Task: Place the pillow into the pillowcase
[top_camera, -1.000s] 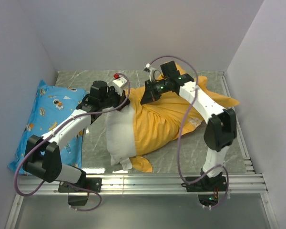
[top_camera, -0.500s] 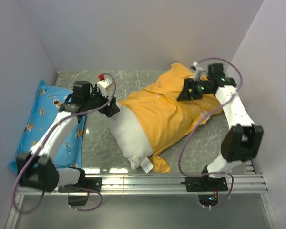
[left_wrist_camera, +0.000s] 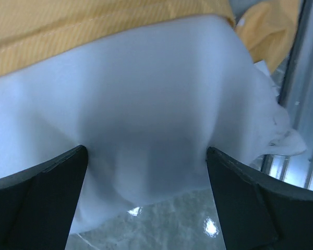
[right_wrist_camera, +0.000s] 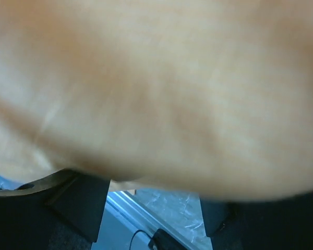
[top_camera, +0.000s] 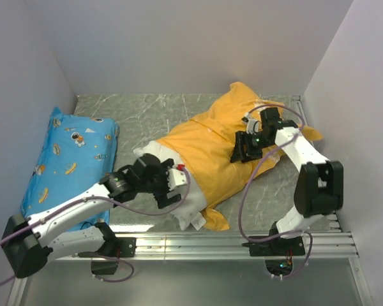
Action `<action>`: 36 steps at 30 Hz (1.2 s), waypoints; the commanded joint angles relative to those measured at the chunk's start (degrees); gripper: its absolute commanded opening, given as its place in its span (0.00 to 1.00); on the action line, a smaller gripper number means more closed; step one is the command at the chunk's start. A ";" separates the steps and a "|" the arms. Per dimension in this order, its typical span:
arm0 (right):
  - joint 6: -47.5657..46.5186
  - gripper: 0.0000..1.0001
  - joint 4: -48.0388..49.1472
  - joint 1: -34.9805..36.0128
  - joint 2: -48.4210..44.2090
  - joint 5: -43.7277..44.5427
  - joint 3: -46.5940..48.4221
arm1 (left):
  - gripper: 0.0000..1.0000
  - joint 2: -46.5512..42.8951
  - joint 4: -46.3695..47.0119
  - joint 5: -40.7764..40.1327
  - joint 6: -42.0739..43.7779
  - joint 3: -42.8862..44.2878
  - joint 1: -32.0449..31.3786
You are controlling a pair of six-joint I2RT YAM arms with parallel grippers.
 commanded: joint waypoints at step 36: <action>24.52 0.03 43.20 -7.13 9.58 -11.07 -4.20 | 0.00 26.63 21.58 14.28 -38.92 10.28 17.32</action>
